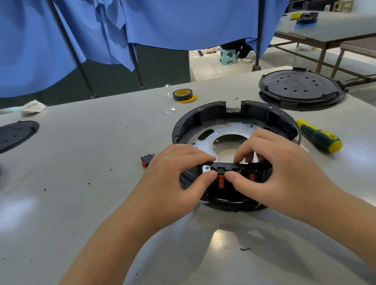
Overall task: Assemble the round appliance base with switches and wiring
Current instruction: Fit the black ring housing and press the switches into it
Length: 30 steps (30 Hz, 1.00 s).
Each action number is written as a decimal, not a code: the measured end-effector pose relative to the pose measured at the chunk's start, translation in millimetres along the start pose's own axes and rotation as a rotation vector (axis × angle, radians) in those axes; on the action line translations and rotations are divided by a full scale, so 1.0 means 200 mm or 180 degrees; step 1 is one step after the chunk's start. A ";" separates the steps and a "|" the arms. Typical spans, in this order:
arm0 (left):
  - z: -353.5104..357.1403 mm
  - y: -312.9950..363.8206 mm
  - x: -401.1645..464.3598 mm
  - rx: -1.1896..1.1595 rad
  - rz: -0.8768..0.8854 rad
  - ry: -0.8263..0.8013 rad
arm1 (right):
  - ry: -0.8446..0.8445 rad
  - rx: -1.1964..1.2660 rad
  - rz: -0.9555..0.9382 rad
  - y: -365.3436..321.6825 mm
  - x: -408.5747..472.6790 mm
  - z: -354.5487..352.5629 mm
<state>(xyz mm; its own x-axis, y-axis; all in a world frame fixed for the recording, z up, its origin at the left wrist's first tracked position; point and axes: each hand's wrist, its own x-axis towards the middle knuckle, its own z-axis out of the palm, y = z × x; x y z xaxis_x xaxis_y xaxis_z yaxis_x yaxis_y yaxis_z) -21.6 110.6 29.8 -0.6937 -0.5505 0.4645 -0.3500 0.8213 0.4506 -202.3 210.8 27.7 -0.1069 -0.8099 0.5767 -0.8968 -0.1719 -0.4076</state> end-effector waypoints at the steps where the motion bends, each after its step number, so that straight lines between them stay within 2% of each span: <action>1: 0.00 0.00 0.00 0.0021 0.0020 0.0025 | 0.0023 0.0008 0.0008 0.00 0.00 0.00; 21: 0.02 0.02 0.01 -0.0193 -0.0191 0.0330 | 0.0431 -0.0028 0.0077 -0.06 0.00 0.05; 30: 0.02 0.02 -0.01 -0.0163 -0.0099 0.0158 | -0.0198 0.0166 0.0046 0.03 0.02 -0.03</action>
<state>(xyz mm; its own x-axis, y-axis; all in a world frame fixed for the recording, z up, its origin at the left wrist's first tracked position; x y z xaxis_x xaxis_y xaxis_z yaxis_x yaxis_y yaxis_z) -24.7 115.6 27.9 -0.6505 -0.5835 0.4862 -0.3373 0.7955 0.5033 -209.6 210.6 31.4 -0.0915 -0.8455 0.5261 -0.8716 -0.1875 -0.4529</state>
